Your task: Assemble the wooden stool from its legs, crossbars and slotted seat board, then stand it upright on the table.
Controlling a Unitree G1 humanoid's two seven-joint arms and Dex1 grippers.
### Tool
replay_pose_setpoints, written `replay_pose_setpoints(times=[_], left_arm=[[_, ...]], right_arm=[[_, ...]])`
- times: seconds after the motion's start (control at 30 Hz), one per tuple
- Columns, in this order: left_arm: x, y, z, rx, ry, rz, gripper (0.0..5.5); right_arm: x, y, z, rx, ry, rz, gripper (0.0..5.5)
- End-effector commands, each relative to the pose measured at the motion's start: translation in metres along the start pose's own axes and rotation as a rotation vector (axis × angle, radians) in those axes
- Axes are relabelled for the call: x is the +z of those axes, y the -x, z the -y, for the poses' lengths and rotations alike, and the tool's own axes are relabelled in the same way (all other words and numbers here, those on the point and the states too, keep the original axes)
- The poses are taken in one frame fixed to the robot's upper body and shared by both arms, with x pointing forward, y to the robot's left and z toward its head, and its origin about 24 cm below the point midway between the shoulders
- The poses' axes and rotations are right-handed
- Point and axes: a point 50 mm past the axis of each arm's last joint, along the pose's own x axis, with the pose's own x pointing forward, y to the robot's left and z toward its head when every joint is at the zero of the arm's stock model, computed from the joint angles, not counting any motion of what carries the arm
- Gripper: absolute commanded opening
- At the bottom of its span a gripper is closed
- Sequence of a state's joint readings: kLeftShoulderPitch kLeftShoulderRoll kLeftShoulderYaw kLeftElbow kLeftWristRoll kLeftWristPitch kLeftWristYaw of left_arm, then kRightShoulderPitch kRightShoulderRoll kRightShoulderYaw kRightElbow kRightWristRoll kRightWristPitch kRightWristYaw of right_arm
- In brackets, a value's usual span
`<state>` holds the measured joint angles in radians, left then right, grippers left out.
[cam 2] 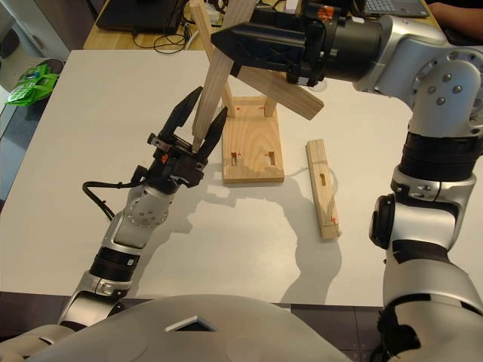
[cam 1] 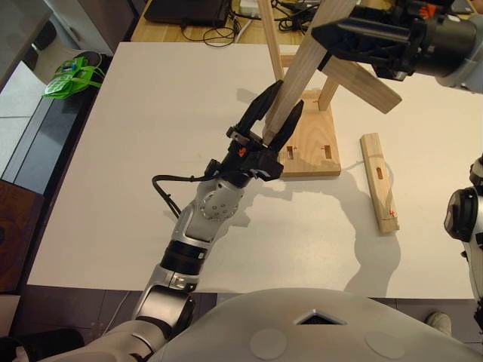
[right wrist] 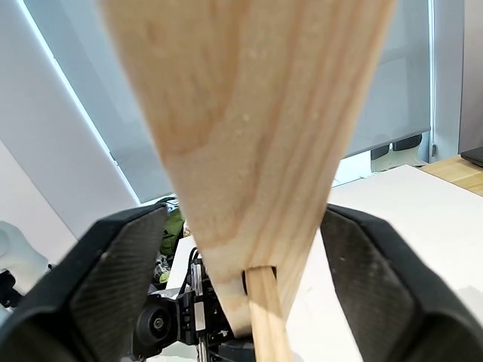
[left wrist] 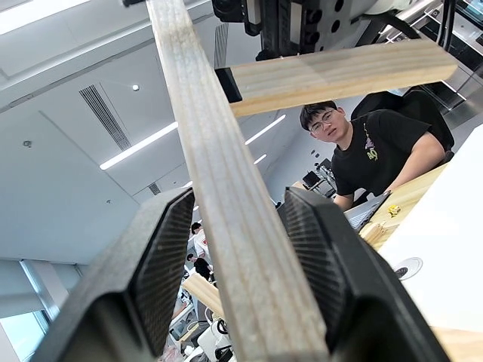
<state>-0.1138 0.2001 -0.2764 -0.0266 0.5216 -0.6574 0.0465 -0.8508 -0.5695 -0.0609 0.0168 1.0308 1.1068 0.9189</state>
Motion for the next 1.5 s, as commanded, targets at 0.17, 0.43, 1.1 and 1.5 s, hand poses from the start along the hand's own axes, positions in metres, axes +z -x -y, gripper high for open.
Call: replay_pose_setpoints(times=[0.17, 0.43, 1.1, 1.5], left_arm=[[0.0, -0.002, -0.001, -0.003, -0.019, 0.015, 1.99], [0.001, -0.002, 0.0, -0.008, -0.023, 0.02, 1.99], [-0.01, 0.034, -0.032, -0.272, 0.354, -0.251, 3.39], [-0.004, -0.022, -0.129, -0.494, 0.712, -0.197, 3.39]], right_arm=[[0.003, 0.004, -0.001, -0.015, 0.018, -0.03, 2.22], [0.004, 0.003, -0.002, -0.001, 0.032, -0.016, 2.1], [-0.005, 0.024, 0.008, -0.155, 0.288, -0.001, 2.08], [-0.028, 0.024, 0.008, -0.114, 0.435, -0.147, 2.08]])
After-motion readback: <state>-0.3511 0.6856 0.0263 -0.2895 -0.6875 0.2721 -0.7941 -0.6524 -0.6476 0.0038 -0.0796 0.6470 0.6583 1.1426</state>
